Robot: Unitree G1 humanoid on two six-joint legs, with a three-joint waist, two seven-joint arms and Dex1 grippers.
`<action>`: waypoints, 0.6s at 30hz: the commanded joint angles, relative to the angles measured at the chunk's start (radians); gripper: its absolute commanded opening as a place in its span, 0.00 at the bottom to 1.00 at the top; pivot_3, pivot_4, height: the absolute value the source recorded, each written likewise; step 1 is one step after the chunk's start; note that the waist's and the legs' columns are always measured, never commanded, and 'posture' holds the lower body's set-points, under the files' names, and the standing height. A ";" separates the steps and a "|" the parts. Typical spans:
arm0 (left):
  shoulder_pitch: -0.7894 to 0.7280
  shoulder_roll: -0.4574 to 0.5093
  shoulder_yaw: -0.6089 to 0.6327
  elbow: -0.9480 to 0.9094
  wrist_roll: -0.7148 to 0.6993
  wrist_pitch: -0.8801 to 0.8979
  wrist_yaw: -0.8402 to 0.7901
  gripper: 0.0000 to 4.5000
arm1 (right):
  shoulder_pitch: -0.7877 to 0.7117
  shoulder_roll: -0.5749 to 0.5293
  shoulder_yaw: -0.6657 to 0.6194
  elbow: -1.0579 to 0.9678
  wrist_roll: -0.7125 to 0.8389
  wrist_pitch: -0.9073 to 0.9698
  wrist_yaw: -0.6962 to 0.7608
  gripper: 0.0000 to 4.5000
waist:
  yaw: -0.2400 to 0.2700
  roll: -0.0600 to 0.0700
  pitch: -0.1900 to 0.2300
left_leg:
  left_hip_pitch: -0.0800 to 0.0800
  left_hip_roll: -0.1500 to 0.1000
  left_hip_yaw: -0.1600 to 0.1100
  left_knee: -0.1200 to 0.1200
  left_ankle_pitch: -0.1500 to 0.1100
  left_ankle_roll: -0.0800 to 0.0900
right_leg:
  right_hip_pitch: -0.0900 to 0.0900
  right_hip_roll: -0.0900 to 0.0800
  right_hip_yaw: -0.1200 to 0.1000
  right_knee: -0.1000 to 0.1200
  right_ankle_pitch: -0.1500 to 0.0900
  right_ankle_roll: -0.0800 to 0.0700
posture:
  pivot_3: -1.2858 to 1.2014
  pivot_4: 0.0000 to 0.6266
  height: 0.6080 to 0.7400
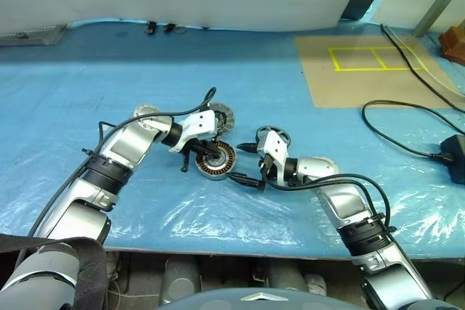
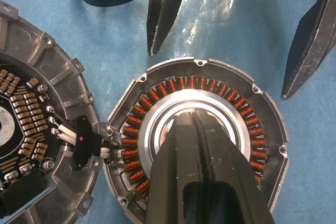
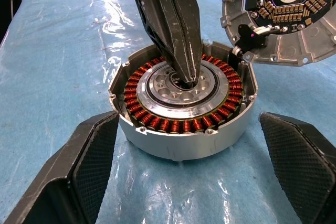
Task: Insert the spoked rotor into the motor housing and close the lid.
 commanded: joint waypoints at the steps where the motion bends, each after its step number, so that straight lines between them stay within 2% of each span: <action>1: -0.004 0.024 -0.011 -0.025 0.023 -0.004 -0.010 0.01 | -0.014 0.004 0.002 -0.018 0.004 -0.013 0.002 1.00 | 0.000 0.000 0.000 | 0.000 0.000 0.000 0.000 0.000 0.000 | 0.000 0.000 0.000 0.000 0.000 0.000 | 0.52 0.24 1.00; 11: 0.021 0.028 -0.025 -0.036 0.038 -0.005 -0.017 0.01 | -0.009 0.006 0.004 -0.011 0.002 -0.024 0.001 1.00 | -0.001 0.000 0.000 | 0.000 0.000 0.000 0.000 0.000 0.000 | 0.000 0.000 0.000 0.000 0.000 0.000 | 0.52 0.24 1.00; 18: 0.037 0.033 -0.102 -0.049 0.103 -0.020 -0.029 0.01 | -0.012 0.006 0.006 0.011 0.000 -0.046 0.005 1.00 | 0.000 0.000 0.000 | 0.001 0.000 0.000 0.000 0.000 0.000 | 0.000 0.000 0.000 0.000 0.000 0.000 | 0.52 0.24 1.00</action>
